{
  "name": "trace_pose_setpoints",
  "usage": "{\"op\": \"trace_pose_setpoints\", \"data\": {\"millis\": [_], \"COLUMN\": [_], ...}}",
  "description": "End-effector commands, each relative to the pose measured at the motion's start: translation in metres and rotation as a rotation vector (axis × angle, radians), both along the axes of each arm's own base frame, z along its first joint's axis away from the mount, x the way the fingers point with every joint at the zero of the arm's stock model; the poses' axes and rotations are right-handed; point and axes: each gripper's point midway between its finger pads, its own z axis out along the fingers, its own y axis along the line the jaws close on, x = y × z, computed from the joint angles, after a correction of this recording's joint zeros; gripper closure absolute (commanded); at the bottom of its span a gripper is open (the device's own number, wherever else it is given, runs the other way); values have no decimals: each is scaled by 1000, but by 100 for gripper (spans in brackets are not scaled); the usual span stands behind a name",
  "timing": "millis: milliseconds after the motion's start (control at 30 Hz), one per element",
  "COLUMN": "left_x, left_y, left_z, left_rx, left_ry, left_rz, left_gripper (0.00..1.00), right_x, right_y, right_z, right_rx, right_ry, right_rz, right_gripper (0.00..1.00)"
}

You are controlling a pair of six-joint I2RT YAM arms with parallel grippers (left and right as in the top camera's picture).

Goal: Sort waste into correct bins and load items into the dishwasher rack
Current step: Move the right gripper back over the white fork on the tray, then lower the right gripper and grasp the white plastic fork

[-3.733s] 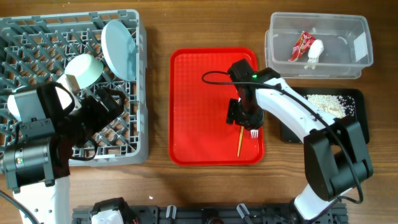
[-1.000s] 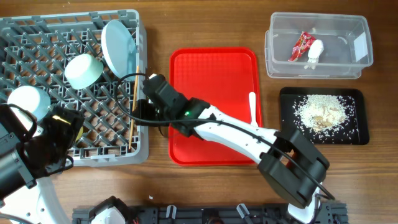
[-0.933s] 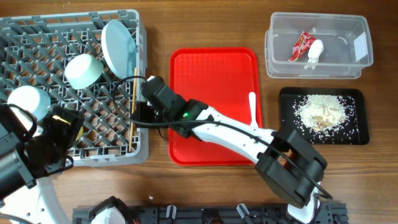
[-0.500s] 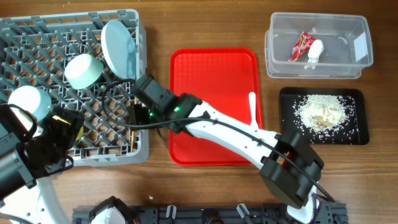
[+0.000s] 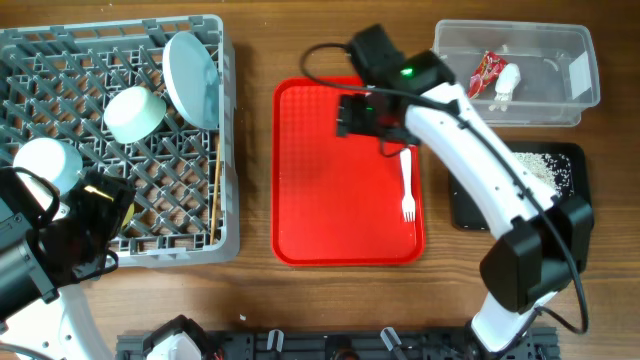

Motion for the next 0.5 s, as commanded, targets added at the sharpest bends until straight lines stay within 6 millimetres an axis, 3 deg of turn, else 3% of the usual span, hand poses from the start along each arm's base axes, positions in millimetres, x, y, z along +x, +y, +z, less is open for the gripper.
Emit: {"op": "trace_pose_setpoints", "data": {"millis": [0, 100, 167, 300, 367, 467], "left_x": [-1, 0, 0, 1, 1, 1], "left_y": [3, 3, 4, 4, 4, 4], "left_z": [0, 0, -1, -2, -2, -3], "left_rx": [7, 8, 6, 3, 2, 2], "left_ry": [3, 2, 5, 9, 11, 12], "left_rz": [12, 12, 12, 12, 12, 12], "left_gripper": [0, 0, 0, 0, 0, 0], "right_x": [-22, -41, -52, -54, -52, -56], "right_y": [-32, -36, -42, -58, -54, -48], "right_z": [-41, -81, -97, -102, -103, -103], "right_rx": [-49, -49, -63, -149, -139, -102], "right_ry": [119, 176, 205, 198, 190, 209], "right_rz": [14, 62, 59, 62, 150, 171], "right_gripper": [5, 19, 23, 22, 20, 29]}}
